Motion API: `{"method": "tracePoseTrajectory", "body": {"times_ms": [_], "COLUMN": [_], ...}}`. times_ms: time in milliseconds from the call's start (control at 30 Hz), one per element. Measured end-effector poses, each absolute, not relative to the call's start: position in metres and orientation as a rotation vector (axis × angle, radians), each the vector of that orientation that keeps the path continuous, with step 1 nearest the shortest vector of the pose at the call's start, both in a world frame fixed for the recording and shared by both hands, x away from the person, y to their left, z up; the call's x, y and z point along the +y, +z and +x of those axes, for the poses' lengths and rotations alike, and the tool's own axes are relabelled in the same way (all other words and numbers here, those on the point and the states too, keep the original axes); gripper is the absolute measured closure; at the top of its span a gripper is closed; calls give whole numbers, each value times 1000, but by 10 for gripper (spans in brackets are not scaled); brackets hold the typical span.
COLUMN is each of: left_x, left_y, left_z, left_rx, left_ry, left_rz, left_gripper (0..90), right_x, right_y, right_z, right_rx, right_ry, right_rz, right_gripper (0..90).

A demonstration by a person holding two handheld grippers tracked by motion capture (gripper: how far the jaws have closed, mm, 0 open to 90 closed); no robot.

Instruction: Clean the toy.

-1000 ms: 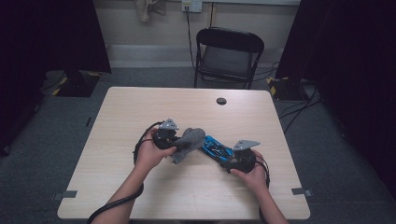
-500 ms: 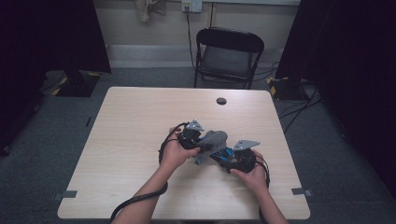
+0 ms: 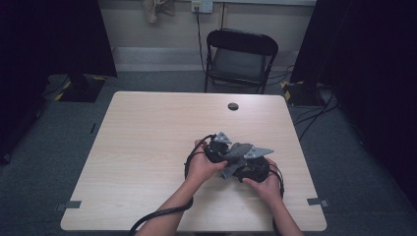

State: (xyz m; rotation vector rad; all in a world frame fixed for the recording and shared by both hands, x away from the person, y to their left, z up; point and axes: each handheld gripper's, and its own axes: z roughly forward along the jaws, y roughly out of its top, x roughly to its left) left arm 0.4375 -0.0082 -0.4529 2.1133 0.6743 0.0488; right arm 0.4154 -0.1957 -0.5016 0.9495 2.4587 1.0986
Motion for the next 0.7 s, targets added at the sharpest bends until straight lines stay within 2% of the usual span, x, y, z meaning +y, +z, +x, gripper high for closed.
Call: {"method": "tracePoseTrajectory", "body": {"times_ms": [133, 700], "left_x": [-16, -19], "left_y": [-462, -467], "left_z": [435, 431], "left_rx": [665, 656], "left_ry": [47, 59], "left_rz": [2163, 2150], "left_gripper": [711, 712], "right_x": [-196, -196], "right_y": [-502, -502], "right_z": [415, 415], "right_rx": [2459, 2459], "right_ry": [1099, 1099], "right_rz": [949, 947], "right_gripper": [241, 241]}}
